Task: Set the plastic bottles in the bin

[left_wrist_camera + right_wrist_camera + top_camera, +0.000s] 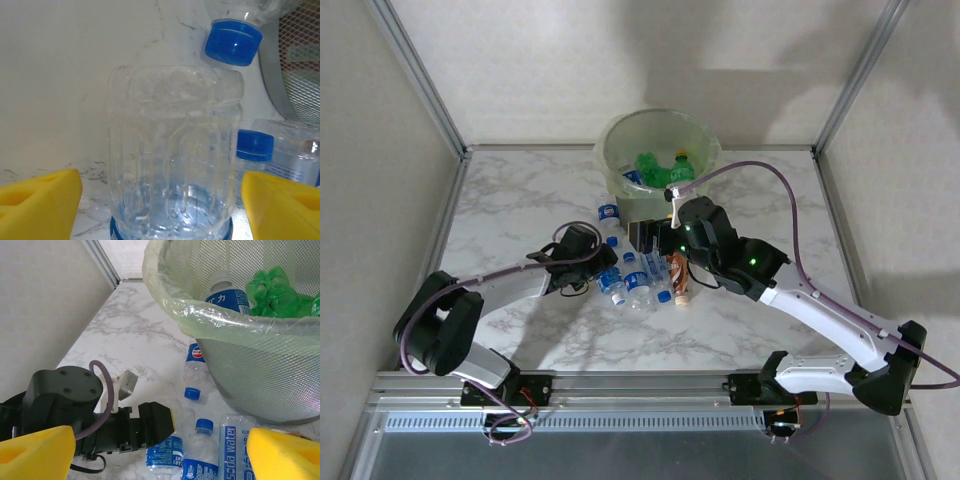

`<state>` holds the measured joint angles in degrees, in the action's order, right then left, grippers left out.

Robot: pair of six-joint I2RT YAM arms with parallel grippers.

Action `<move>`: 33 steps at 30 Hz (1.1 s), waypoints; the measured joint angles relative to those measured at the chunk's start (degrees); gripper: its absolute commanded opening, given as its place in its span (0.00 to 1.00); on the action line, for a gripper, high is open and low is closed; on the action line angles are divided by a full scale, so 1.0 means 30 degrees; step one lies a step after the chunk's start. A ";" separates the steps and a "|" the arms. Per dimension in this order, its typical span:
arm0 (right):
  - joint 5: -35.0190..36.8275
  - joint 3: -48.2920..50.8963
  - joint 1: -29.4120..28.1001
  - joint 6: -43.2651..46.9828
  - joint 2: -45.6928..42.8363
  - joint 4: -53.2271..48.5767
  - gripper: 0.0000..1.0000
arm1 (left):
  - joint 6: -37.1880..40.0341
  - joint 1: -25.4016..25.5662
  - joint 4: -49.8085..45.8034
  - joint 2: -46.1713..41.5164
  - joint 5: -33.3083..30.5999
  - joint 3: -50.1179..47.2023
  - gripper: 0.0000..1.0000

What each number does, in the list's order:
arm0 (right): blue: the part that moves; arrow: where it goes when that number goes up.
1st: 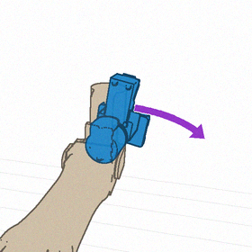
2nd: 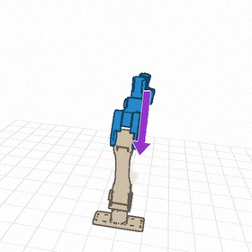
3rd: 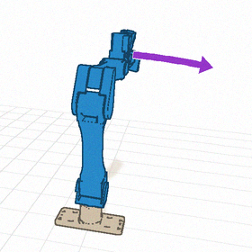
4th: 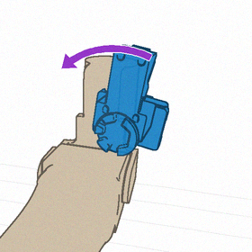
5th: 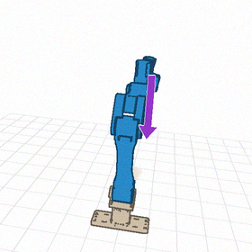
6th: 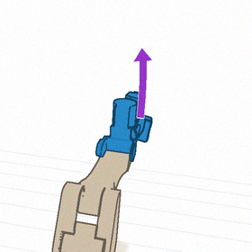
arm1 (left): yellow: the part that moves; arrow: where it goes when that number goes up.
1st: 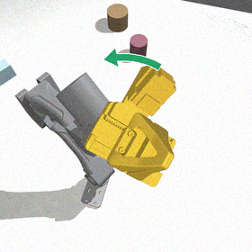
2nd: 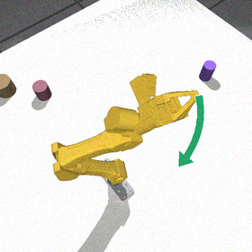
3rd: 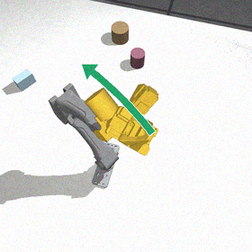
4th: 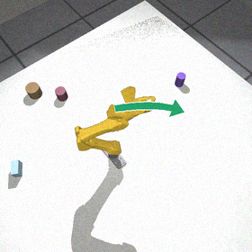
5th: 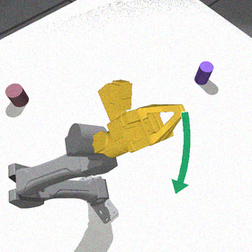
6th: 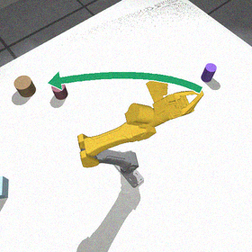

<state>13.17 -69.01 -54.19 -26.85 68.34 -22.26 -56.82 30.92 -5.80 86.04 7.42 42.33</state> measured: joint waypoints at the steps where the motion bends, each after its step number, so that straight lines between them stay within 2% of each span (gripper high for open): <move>1: 0.0000 0.0000 -0.0029 0.0000 0.0000 0.0051 0.90 | 0.0015 0.0015 -0.0015 0.0124 -0.0044 0.0073 0.82; 16: -0.0284 0.0051 -0.0146 -0.0350 0.0022 0.0204 0.90 | 0.0517 0.0058 -0.0153 0.1413 -0.0503 0.0393 0.74; 24: -0.0277 0.0051 -0.0153 -0.0364 0.0109 0.0211 0.90 | 0.0517 0.0058 -0.0138 0.1413 -0.0503 0.0393 0.67; 33: -0.0277 0.0051 -0.0160 -0.0386 0.0124 0.0211 0.90 | 0.0517 0.0066 -0.0801 0.0641 -0.0503 0.0393 0.66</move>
<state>12.34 -68.86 -54.68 -28.01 68.71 -21.63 -55.27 31.11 -8.21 87.96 5.91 43.51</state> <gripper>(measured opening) 0.903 0.663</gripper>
